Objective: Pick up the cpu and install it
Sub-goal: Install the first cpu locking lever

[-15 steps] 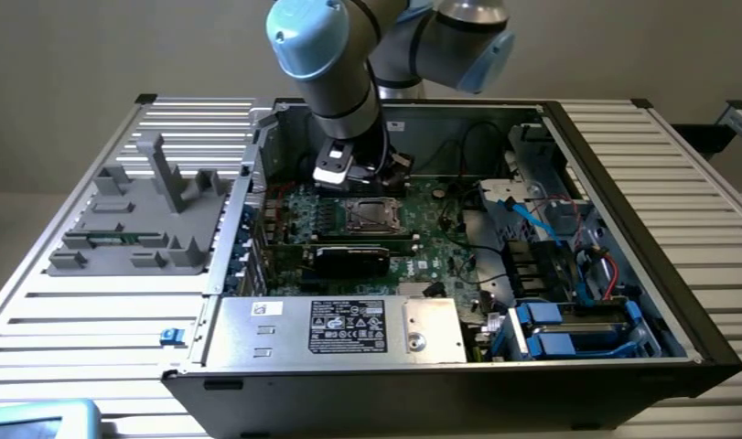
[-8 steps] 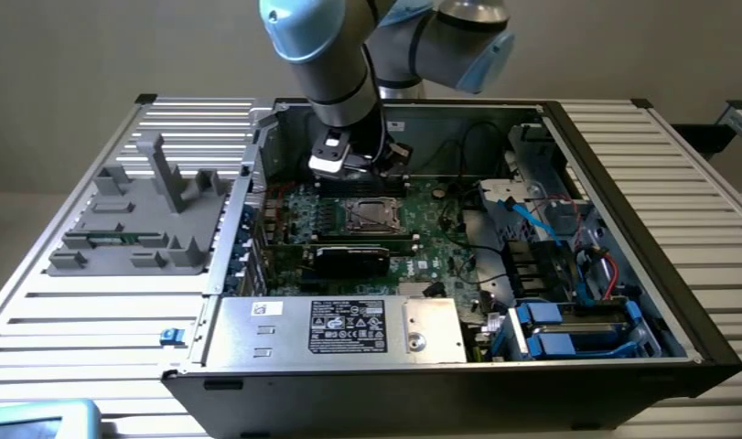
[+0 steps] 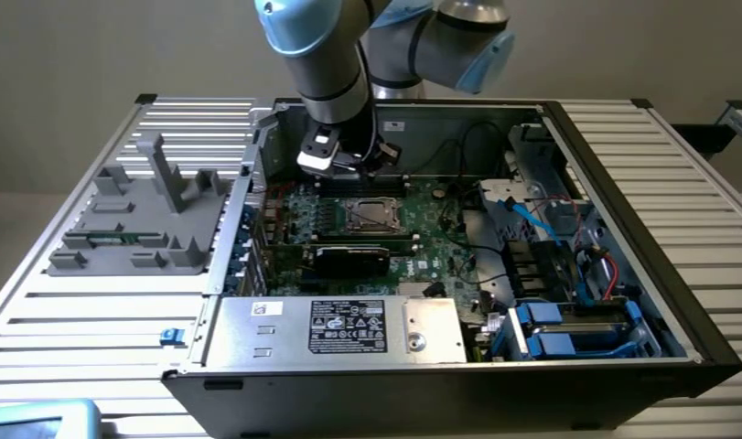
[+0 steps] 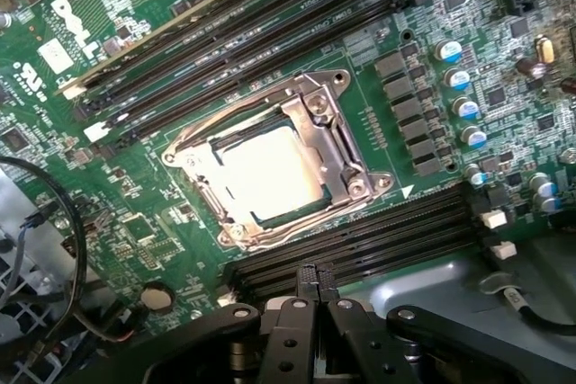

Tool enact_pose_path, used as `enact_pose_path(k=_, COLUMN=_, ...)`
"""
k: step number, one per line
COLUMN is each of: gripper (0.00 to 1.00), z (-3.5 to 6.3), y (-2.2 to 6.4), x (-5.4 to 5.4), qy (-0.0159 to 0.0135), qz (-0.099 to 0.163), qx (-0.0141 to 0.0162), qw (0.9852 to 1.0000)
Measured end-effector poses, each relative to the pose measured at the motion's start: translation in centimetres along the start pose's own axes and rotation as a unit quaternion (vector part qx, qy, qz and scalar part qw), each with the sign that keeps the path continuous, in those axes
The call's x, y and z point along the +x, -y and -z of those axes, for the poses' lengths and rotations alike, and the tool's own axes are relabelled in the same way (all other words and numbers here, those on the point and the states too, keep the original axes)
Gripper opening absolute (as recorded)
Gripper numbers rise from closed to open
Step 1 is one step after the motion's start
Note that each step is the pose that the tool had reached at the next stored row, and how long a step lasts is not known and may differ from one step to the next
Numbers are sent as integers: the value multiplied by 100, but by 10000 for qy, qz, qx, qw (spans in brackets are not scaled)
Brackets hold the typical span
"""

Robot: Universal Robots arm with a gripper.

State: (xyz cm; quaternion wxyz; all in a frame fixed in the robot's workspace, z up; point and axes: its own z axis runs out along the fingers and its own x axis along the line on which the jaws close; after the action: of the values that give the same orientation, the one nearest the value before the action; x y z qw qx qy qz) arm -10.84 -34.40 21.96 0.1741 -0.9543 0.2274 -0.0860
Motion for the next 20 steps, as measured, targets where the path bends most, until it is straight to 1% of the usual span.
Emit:
enact_pose_path(k=1, gripper=11, z=2, y=-2, x=-5, qy=14, qz=2, qx=-8, qw=10000)
enact_pose_path(k=2, gripper=11, z=4, y=-3, x=-11, qy=21, qz=10, qx=-18, qw=10000)
enact_pose_path(k=3, gripper=11, z=6, y=-4, x=-14, qy=25, qz=23, qx=-36, qw=10000)
enact_pose_path(k=5, gripper=11, z=11, y=-4, x=-15, qy=38, qz=44, qx=-81, qw=10000)
enact_pose_path(k=6, gripper=11, z=11, y=-4, x=-15, qy=43, qz=43, qx=-87, qw=9999)
enact_pose_path(k=10, gripper=11, z=11, y=-4, x=-15, qy=44, qz=44, qx=-88, qw=9999)
enact_pose_path(k=11, gripper=11, z=10, y=-3, x=-15, qy=48, qz=53, qx=-97, qw=9999)
enact_pose_path(k=13, gripper=11, z=11, y=-4, x=-18, qy=83, qz=96, qx=-190, qw=9997)
enact_pose_path(k=14, gripper=11, z=12, y=-5, x=-20, qy=103, qz=123, qx=-231, qw=9996)
enact_pose_path(k=15, gripper=11, z=12, y=-5, x=-24, qy=109, qz=163, qx=-270, qw=9994)
enact_pose_path(k=16, gripper=11, z=13, y=-5, x=-29, qy=103, qz=211, qx=-309, qw=9992)
enact_pose_path(k=17, gripper=11, z=18, y=-3, x=-28, qy=104, qz=256, qx=-336, qw=9991)
enact_pose_path(k=18, gripper=11, z=35, y=3, x=-27, qy=107, qz=280, qx=-348, qw=9989)
enact_pose_path(k=20, gripper=11, z=85, y=24, x=-22, qy=110, qz=303, qx=-352, qw=9989)
